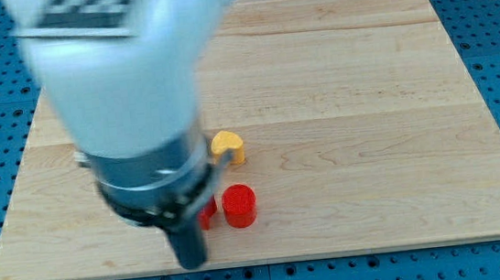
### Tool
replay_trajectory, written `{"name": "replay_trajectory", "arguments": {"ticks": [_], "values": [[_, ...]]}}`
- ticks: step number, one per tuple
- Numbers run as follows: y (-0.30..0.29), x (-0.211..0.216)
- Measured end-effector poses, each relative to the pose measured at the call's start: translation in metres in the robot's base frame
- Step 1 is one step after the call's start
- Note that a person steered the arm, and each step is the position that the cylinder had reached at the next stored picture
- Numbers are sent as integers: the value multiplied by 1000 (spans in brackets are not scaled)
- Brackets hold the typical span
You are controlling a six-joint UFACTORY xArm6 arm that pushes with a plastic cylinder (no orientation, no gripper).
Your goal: Move the red star above the red circle
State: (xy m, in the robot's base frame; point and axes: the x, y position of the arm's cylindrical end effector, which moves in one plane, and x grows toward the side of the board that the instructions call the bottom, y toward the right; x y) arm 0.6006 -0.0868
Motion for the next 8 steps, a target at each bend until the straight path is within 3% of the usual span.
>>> {"name": "replay_trajectory", "arguments": {"ticks": [1, 4, 5, 6, 7, 8], "values": [[0, -59], [-5, -88], [-14, -118], [19, -117], [1, -99], [42, -95]]}}
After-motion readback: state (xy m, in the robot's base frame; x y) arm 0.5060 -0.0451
